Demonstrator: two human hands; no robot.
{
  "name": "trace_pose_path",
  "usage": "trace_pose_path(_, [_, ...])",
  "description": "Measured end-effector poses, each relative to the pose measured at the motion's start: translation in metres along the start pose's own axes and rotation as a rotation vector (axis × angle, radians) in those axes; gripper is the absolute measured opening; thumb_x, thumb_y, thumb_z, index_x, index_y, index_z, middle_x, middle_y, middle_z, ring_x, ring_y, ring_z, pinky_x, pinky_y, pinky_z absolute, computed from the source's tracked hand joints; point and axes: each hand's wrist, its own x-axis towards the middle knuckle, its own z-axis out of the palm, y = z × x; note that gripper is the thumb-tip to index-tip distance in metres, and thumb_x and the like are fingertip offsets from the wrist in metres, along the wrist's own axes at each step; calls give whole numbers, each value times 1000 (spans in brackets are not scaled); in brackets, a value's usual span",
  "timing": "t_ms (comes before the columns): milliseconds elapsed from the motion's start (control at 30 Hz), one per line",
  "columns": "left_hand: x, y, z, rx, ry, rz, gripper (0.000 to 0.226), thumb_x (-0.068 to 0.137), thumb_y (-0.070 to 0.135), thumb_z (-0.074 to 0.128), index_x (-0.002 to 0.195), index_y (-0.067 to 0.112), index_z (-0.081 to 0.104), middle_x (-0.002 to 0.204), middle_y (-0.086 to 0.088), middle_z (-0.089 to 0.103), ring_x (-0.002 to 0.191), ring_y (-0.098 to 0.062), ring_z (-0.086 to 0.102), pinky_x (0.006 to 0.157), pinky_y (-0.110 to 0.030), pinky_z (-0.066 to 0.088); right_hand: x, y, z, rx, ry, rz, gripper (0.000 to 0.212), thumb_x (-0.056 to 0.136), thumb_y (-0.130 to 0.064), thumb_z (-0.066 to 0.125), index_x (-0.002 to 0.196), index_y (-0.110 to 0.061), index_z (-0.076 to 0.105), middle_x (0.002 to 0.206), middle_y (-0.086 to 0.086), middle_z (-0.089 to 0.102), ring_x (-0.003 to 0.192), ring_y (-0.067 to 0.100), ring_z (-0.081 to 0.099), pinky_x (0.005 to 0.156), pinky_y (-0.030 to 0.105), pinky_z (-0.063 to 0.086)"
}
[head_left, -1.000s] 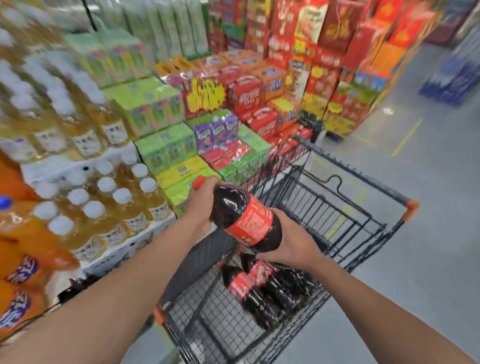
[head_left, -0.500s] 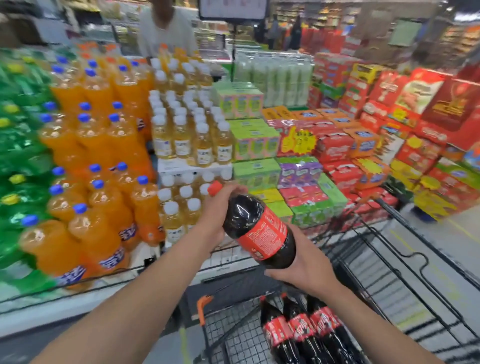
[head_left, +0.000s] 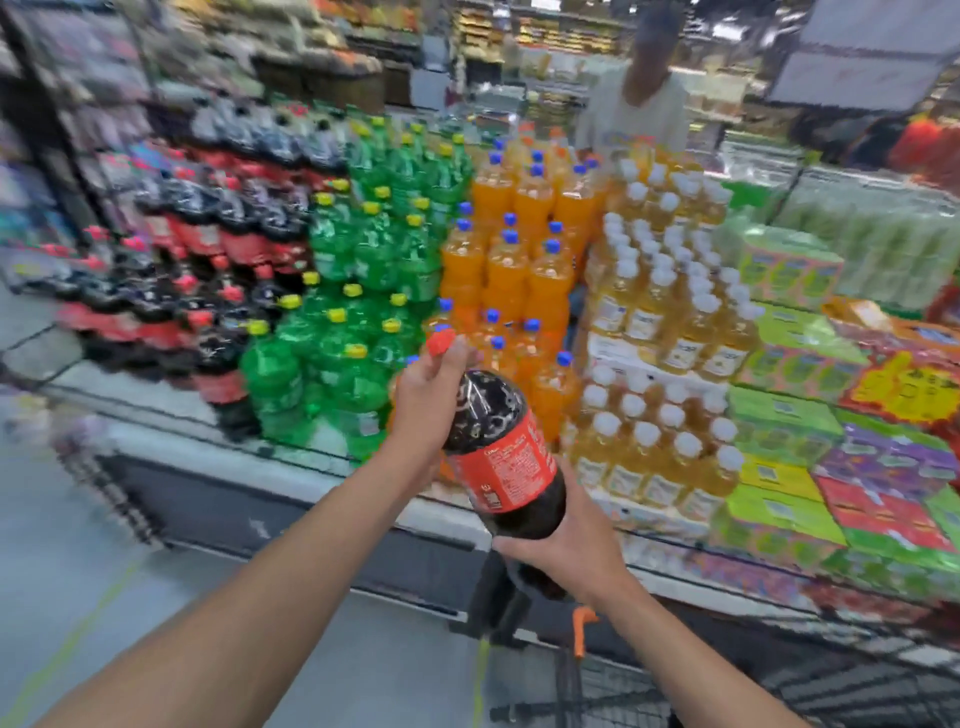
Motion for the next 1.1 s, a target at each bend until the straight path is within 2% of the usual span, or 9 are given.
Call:
trace_pose_path(100, [-3, 17, -71, -27, 88, 33, 26, 102, 38, 63, 91, 18, 75, 95, 0, 80, 91, -21, 75, 94, -45, 57, 2, -39, 55, 20, -51, -29, 103, 47, -54, 95, 133, -56, 38, 121, -32, 60, 111, -16, 55, 86, 11, 43])
trace_pose_path(233, [-11, 39, -158, 4, 183, 89, 33, 103, 40, 60, 81, 21, 74, 84, 0, 78, 77, -17, 72, 79, -37, 57, 0, -89, 121, 39, -131, -81, 103, 49, -52, 97, 133, -53, 38, 121, -31, 61, 112, -17, 55, 95, 21, 48])
trace_pose_path(333, [-22, 55, -216, 31, 262, 119, 34, 104, 42, 59, 79, 24, 74, 90, 2, 80, 80, -12, 73, 84, -40, 58, -2, -122, 165, 38, -173, -147, 98, 50, -47, 99, 125, -61, 36, 119, -35, 59, 110, -21, 53, 90, 9, 43])
trace_pose_path(433, [-36, 72, -270, 53, 307, 123, 35, 101, 52, 59, 83, 28, 77, 101, 0, 80, 96, -26, 76, 93, -50, 59, -2, -154, 204, 27, -229, -189, 100, 47, -52, 97, 127, -60, 39, 118, -35, 61, 111, -14, 57, 93, 21, 49])
trace_pose_path(600, [-52, 93, -335, 7, 432, 151, 32, 104, 44, 57, 93, 20, 76, 92, 2, 81, 86, -19, 78, 87, -45, 61, 6, -193, 254, 5, -324, -276, 100, 47, -50, 97, 126, -63, 38, 116, -42, 58, 110, -14, 57, 91, 20, 49])
trace_pose_path(733, [-52, 103, -378, -56, 483, 125, 24, 100, 39, 67, 93, 20, 79, 95, -3, 81, 92, -28, 78, 93, -51, 61, 23, -213, 289, -4, -389, -310, 99, 46, -50, 96, 125, -65, 37, 115, -40, 59, 109, -11, 59, 92, 25, 51])
trace_pose_path(833, [-43, 108, -408, -77, 523, 122, 24, 97, 35, 71, 101, 12, 79, 98, -6, 81, 92, -27, 78, 92, -48, 61, 38, -226, 315, 5, -433, -329, 100, 46, -48, 96, 125, -65, 37, 114, -39, 61, 108, -13, 58, 90, 20, 48])
trace_pose_path(933, [-24, 112, -436, -83, 551, 135, 23, 98, 32, 70, 100, 11, 78, 98, -10, 81, 87, -26, 77, 84, -40, 60, 62, -241, 343, 37, -483, -356, 99, 49, -39, 99, 124, -66, 39, 116, -44, 58, 109, -18, 56, 85, 4, 41])
trace_pose_path(1100, [21, 123, -478, -88, 618, 149, 25, 99, 31, 68, 105, 8, 77, 100, -11, 80, 87, -24, 77, 73, -32, 59, 115, -265, 389, 85, -548, -377, 98, 48, -35, 100, 121, -65, 41, 116, -45, 57, 108, -19, 56, 83, 1, 40])
